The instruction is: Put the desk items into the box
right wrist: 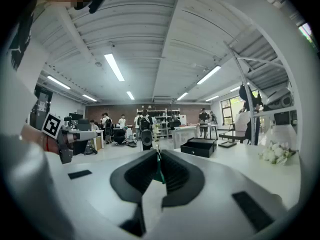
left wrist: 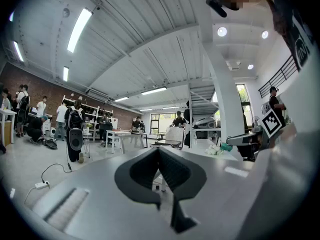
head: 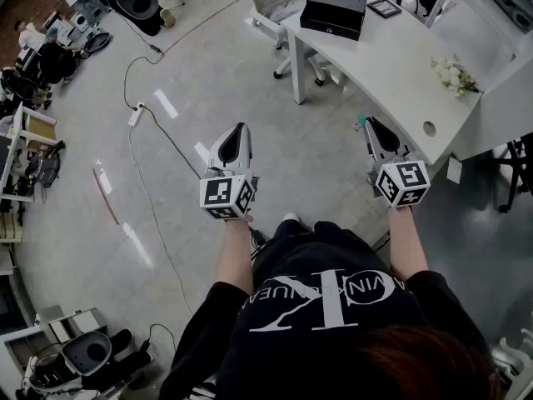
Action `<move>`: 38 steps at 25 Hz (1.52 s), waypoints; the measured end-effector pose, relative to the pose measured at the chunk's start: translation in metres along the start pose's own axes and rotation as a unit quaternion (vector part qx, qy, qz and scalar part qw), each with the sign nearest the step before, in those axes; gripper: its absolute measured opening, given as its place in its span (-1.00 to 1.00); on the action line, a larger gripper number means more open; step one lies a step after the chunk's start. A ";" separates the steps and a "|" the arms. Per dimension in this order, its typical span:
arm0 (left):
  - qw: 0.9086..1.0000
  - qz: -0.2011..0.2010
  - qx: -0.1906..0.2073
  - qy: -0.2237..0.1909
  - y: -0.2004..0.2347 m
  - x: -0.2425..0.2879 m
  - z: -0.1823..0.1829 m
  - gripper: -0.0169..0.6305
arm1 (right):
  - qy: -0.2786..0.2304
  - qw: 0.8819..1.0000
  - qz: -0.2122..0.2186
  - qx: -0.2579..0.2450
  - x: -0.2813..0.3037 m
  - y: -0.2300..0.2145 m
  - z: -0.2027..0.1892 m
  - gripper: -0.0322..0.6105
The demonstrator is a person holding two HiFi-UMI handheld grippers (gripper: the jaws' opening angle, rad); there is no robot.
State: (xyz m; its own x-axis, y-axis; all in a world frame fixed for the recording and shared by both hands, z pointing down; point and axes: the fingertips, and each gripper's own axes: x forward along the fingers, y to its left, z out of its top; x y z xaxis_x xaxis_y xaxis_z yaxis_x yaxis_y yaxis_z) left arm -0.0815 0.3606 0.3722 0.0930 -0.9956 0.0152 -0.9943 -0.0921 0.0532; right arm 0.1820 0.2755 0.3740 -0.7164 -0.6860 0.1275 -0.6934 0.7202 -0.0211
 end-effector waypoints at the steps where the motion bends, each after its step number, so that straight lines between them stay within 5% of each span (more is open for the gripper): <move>1: 1.000 -0.001 0.000 -0.001 -0.001 0.002 0.001 -0.91 | -0.001 1.000 0.000 -0.001 0.001 -0.001 0.001 -0.79; 24: 1.000 -0.002 -0.009 0.001 -0.036 0.010 -0.013 -0.91 | 0.001 1.000 0.017 -0.017 -0.025 -0.011 -0.013 -0.79; 38: 0.999 -0.014 -0.023 0.019 -0.001 0.091 -0.029 -0.91 | 0.015 1.000 0.018 -0.008 0.054 -0.042 -0.017 -0.79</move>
State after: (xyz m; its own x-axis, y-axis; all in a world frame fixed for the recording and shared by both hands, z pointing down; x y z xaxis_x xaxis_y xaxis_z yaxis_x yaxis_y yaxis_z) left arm -0.0710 0.2704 0.4030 0.1235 -0.9911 0.0504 -0.9879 -0.1179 0.1008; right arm 0.1736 0.2103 0.3984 -0.7381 -0.6560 0.1575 -0.6656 0.7462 -0.0111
